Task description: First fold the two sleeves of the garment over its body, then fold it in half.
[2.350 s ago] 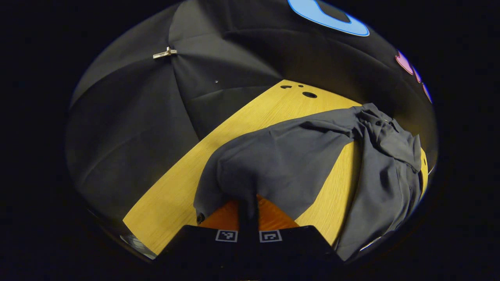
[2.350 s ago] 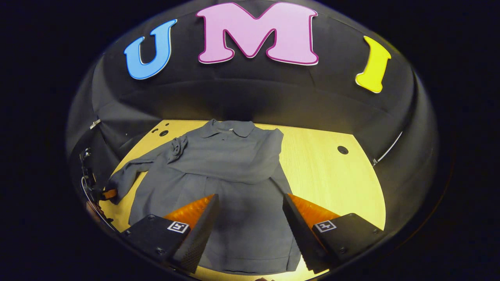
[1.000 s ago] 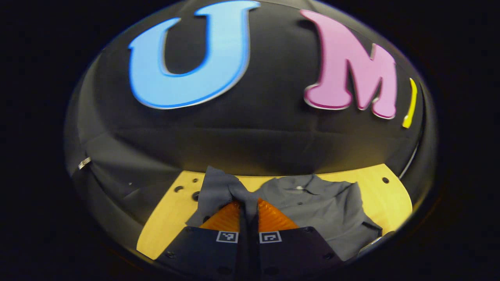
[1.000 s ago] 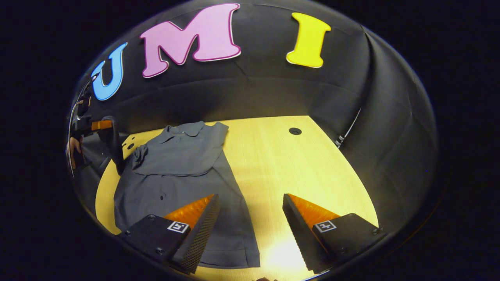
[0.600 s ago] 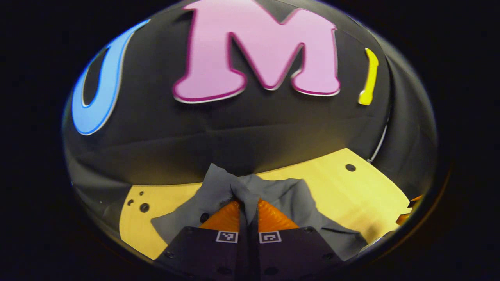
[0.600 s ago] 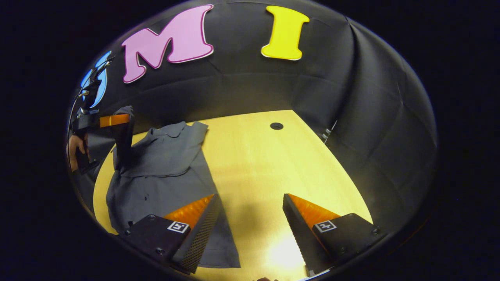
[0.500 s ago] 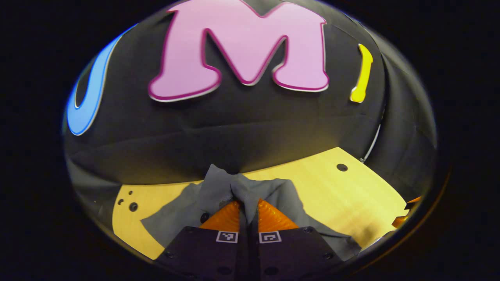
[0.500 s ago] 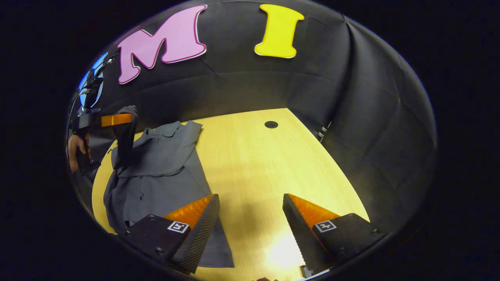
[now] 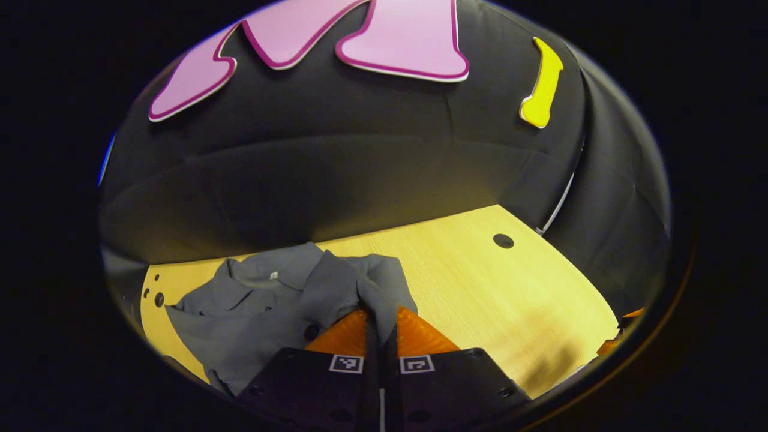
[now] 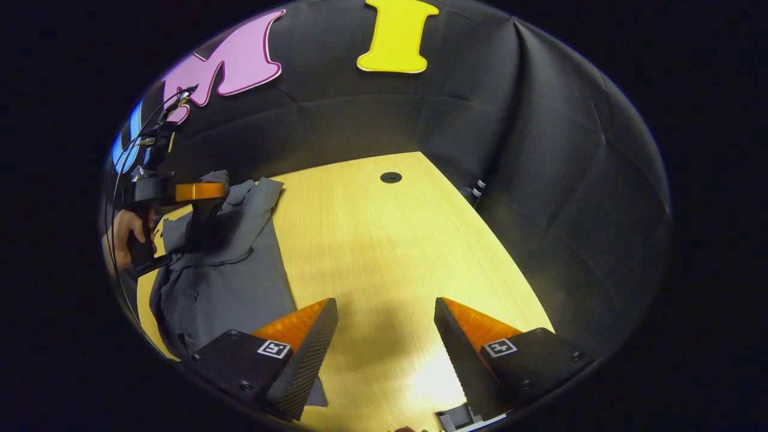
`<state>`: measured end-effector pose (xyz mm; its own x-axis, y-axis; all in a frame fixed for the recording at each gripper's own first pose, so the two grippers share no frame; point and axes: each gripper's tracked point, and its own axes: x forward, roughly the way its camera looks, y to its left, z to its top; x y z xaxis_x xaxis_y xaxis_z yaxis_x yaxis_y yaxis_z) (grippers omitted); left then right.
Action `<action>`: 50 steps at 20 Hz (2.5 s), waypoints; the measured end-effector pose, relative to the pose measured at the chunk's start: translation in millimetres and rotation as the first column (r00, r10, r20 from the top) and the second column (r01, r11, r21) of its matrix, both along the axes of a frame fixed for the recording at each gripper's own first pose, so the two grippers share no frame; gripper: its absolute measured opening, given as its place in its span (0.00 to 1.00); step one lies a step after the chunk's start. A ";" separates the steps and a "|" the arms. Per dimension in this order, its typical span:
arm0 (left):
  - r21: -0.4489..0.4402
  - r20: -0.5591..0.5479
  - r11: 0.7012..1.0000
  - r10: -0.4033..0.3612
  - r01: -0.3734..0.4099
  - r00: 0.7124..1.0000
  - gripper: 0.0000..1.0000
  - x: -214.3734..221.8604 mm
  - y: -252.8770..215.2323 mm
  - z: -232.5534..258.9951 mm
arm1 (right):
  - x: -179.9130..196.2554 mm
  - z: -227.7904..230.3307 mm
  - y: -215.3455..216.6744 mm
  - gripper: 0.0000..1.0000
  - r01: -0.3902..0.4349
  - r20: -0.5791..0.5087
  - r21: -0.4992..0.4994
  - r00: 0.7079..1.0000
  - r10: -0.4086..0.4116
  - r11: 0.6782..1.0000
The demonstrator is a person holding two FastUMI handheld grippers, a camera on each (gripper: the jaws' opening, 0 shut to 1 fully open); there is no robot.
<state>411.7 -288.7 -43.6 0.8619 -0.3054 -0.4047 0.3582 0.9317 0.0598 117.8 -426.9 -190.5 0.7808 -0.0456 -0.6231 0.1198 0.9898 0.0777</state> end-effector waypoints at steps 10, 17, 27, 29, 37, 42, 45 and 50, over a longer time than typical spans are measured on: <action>-0.103 0.025 0.993 -0.053 0.055 0.998 0.93 -37.0 7.5 13.9 | -3.6 -1.4 41.4 1.00 -0.083 -0.006 0.006 0.997 0.083 0.997; -0.078 0.063 0.995 0.064 -0.059 0.996 0.98 -116.2 129.4 12.9 | -27.9 -14.0 101.6 1.00 -0.169 -0.038 0.037 0.985 0.171 0.985; 0.005 -0.103 0.948 0.316 -0.318 0.943 0.98 -259.2 319.5 -104.1 | -79.6 -68.3 148.0 1.00 -0.219 -0.168 0.037 0.960 0.222 0.975; 0.005 -0.146 0.934 0.355 -0.358 0.923 0.98 -281.3 339.5 -127.9 | -88.0 -73.9 148.5 1.00 -0.216 -0.186 0.031 0.958 0.218 0.976; 0.011 -0.257 0.928 0.362 -0.372 0.896 0.98 -314.6 348.0 -182.8 | -107.3 -100.1 156.3 0.99 -0.191 -0.246 0.042 0.949 0.195 0.981; 0.024 -0.293 0.933 0.351 -0.360 0.889 0.96 -318.3 334.0 -200.8 | -120.2 -117.9 163.4 0.99 -0.224 -0.299 0.025 0.928 0.221 0.974; 0.047 -0.295 0.930 0.362 -0.365 0.884 0.98 -318.6 332.7 -206.7 | -119.0 -116.7 165.1 1.00 -0.244 -0.288 -0.004 0.929 0.232 0.970; 0.060 -0.292 0.931 0.362 -0.361 0.885 0.98 -318.2 333.2 -207.7 | -118.0 -118.2 165.0 1.00 -0.228 -0.308 0.003 0.926 0.218 0.974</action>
